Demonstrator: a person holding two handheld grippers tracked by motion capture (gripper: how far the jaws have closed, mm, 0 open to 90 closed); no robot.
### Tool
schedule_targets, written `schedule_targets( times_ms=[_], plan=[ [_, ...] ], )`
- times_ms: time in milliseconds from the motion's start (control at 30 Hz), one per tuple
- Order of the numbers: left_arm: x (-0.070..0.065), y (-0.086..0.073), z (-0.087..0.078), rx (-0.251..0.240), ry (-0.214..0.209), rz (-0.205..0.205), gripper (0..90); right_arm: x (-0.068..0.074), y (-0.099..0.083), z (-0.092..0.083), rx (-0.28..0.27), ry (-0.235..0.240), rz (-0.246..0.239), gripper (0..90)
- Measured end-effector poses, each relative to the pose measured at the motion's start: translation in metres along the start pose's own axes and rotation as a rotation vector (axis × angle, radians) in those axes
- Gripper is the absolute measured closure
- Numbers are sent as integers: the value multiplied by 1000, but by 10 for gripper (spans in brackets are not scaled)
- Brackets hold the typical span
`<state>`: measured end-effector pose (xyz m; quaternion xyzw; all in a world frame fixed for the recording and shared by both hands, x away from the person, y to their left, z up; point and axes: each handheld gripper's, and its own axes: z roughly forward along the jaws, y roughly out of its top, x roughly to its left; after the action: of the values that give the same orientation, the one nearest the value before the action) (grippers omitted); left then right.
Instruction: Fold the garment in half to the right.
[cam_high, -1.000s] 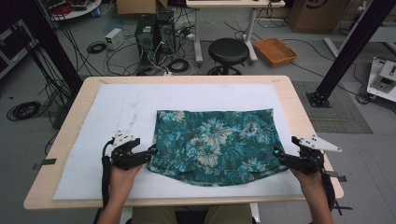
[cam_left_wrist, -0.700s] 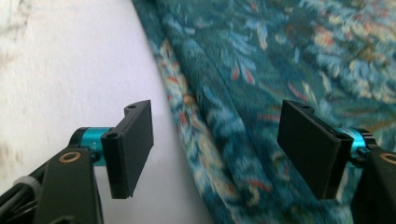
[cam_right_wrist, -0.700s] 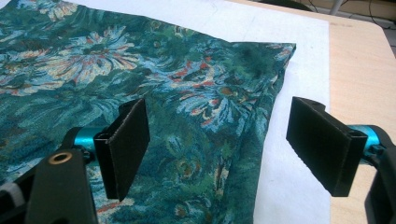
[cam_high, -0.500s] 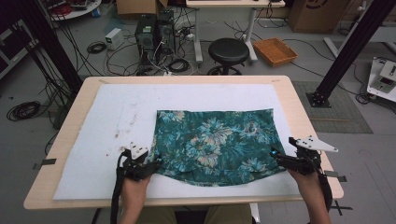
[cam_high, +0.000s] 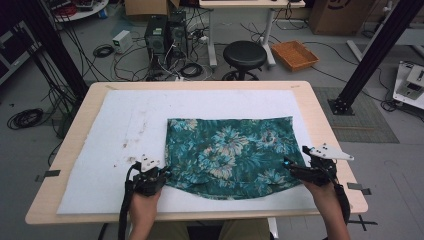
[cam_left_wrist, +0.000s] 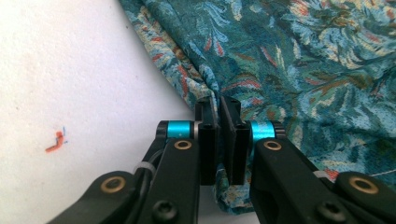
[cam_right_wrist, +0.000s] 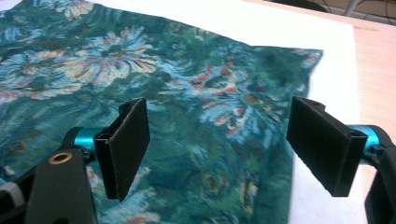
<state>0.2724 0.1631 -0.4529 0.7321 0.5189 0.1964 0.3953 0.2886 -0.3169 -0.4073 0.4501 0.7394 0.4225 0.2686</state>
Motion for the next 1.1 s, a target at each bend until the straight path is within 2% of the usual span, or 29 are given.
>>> schedule_targets(
  times_ms=[100, 267, 400, 500, 667, 800, 1100],
  plan=[
    [3, -3, -4, -3, -28, -24, 871, 7, 5, 5, 4, 20, -15, 215],
    [6, -7, -11, -20, -55, -33, 870, 23, 19, 16, -4, 66, -31, 216],
    [8, -8, -10, -30, -61, -47, 869, 36, 39, 31, -24, 150, -23, 216],
    [11, -8, -10, -37, -66, -61, 869, 52, 58, 47, -43, 201, -46, 216],
    [14, -8, -10, -45, -74, -90, 869, 84, 94, 81, -48, 284, -97, 216],
    [17, -8, -9, -46, -80, -108, 869, 108, 115, 112, -41, 323, -111, 216],
    [15, -10, -10, -53, -76, -84, 869, 159, 139, 184, 38, 352, -157, 220]
  ],
)
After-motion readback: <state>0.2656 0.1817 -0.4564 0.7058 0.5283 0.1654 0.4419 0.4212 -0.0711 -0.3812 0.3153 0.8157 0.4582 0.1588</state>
